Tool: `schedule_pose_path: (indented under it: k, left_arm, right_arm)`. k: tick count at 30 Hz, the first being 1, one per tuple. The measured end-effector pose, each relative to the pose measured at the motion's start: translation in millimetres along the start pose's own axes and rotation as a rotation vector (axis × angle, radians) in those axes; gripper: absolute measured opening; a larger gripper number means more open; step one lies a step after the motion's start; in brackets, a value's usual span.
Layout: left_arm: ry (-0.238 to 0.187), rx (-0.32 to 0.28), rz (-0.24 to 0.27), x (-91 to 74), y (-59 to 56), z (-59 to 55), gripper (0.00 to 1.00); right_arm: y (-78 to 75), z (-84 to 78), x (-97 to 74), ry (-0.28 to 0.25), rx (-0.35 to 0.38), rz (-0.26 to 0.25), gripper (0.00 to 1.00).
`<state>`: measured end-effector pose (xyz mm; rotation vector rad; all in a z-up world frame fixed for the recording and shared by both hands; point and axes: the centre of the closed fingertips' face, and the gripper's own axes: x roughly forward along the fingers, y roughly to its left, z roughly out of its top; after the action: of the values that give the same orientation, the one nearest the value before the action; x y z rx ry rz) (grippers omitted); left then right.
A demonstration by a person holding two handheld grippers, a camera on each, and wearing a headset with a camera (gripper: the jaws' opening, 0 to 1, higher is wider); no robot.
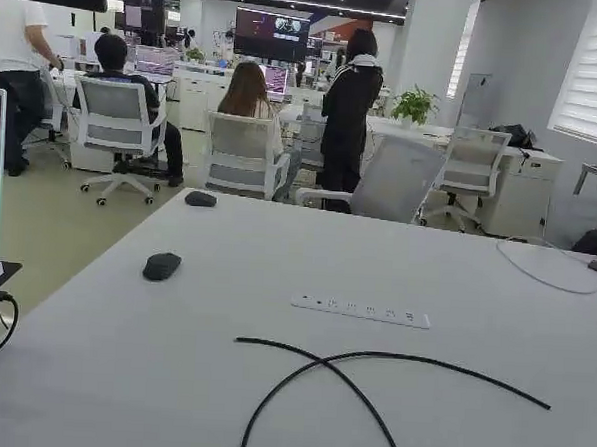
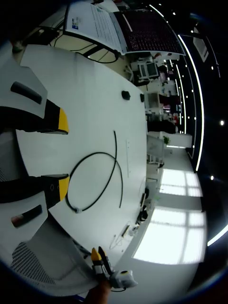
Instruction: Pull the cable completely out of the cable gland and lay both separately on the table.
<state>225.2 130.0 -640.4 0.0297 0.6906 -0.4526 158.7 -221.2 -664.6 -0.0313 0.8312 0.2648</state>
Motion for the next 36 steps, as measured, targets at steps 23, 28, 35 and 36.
schedule_pose_path:
  k: [23,28,35,36]
  left_arm:
    - [0.059,0.034,0.012,-1.7,1.4,-10.7,0.48]
    - [0.049,0.028,0.015,-1.5,1.2,-8.5,0.47]
    - [0.049,0.026,0.022,-2.0,2.2,-8.7,0.47]
    - [0.049,0.025,0.023,-2.2,2.3,-8.9,0.47]
  right_arm:
    - [6.5,-5.1,-1.2,0.016,0.022,0.029,0.64]
    - [5.8,-4.3,-0.2,0.013,0.032,0.032,0.64]
    - [6.7,-5.5,0.6,0.019,0.031,0.042,0.64]
    - [6.6,-5.5,0.5,0.019,0.032,0.042,0.64]
